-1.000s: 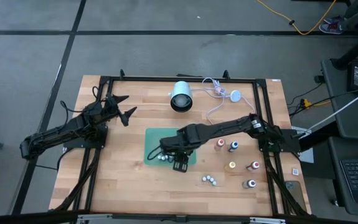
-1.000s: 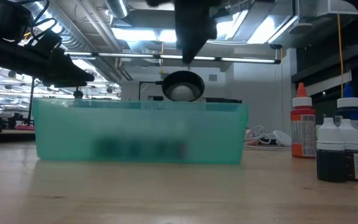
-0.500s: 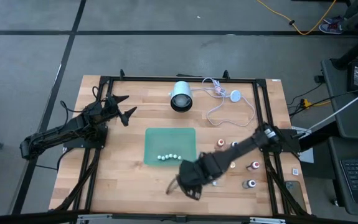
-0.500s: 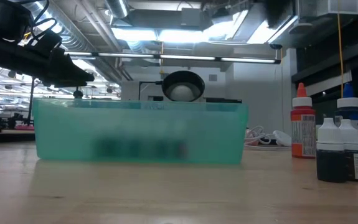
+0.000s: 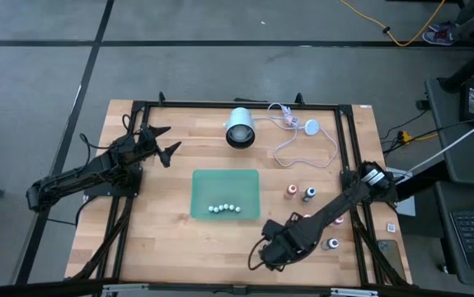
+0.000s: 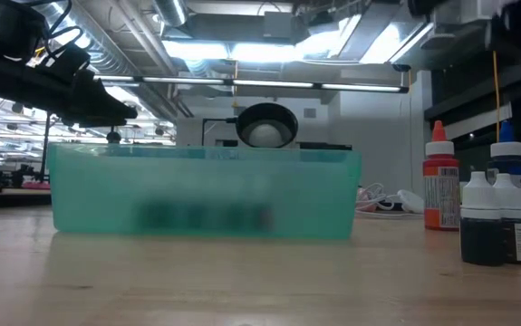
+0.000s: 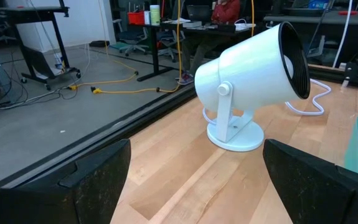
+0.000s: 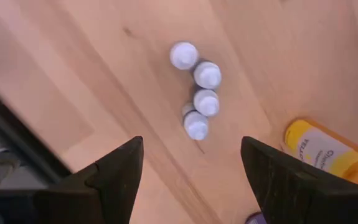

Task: Pick & Place food coloring
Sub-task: Put the small red food coloring bottle into the bin

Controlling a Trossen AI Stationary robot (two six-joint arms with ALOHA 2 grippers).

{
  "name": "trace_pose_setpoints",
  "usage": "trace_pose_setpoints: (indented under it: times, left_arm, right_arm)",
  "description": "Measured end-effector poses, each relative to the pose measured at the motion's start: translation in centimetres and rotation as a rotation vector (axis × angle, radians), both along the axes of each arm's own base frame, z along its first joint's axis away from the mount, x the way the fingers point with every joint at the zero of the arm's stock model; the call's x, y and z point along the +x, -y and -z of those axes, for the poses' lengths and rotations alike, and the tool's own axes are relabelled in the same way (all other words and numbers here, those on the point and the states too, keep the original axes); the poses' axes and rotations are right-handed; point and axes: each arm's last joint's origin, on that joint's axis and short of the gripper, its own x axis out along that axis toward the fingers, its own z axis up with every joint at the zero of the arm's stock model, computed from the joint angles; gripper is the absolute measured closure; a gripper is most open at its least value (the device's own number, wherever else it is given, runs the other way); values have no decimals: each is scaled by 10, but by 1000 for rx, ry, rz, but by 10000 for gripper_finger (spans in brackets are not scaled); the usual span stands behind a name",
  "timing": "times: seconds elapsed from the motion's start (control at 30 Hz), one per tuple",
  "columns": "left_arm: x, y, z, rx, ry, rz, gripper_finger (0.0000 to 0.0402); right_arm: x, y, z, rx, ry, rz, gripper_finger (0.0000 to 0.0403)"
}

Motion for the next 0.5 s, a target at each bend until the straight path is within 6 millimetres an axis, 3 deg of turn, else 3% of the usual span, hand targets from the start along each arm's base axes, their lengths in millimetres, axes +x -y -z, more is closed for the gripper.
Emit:
trace_pose_setpoints:
  times: [0.5]
  left_arm:
    - [0,0,0,0,-1,0,41]
  right_arm:
    - [-5,1,37,24,15,48,133]
